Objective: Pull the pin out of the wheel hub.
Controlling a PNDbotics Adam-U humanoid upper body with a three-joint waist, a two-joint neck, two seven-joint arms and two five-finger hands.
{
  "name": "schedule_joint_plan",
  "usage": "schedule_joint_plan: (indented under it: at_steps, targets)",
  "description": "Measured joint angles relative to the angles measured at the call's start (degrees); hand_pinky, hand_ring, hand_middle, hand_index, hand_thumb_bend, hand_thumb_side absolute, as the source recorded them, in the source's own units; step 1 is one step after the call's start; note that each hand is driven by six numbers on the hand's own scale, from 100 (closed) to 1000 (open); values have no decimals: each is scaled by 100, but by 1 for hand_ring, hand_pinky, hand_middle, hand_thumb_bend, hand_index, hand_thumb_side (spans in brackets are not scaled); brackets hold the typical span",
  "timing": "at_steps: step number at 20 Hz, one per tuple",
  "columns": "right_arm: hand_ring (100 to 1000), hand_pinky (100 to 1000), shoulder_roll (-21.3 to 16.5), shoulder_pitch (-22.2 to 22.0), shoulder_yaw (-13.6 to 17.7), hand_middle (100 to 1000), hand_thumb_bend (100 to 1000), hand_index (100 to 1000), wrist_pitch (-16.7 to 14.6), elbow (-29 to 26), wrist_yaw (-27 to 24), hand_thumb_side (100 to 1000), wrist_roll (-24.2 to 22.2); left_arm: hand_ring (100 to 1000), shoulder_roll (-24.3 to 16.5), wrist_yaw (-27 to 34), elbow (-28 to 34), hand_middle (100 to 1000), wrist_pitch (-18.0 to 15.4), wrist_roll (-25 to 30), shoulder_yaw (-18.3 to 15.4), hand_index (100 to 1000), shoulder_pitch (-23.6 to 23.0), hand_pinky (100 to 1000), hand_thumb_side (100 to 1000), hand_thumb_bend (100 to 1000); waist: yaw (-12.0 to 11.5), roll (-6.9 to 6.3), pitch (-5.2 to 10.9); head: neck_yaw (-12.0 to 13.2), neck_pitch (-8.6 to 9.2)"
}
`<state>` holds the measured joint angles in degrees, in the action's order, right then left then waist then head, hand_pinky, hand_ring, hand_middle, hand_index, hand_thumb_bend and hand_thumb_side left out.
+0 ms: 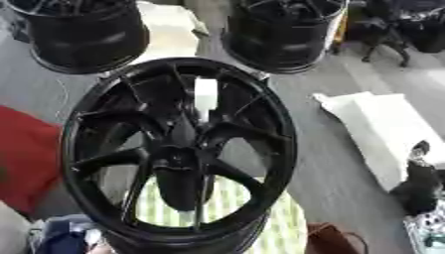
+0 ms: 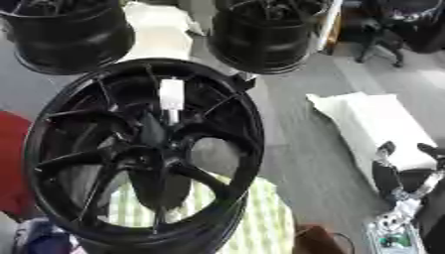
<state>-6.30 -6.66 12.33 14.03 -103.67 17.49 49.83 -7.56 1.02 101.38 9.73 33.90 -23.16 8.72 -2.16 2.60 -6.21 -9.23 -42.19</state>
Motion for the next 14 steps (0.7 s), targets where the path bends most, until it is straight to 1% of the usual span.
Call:
schedule_joint_plan:
  at_steps: [11,13,14]
  targets:
    - [385,117,-16,-48,-39,795,361,670,10,-13,0,159,-10,560,0,0,0,586,-4,4,2,813,0,585,596,100,-21,2,0,2,0]
    - [386,120,-144,-99,-91,795,364,679,52,-64,0,173,-52,560,0,0,0,587,-7,12,7,813,0,585,596,100,-38,5,0,2,0]
    - [388,124,-283,-126,-123,795,364,683,92,-122,1,181,-92,560,0,0,0,587,-8,18,17,813,0,585,596,100,-44,8,0,2,0]
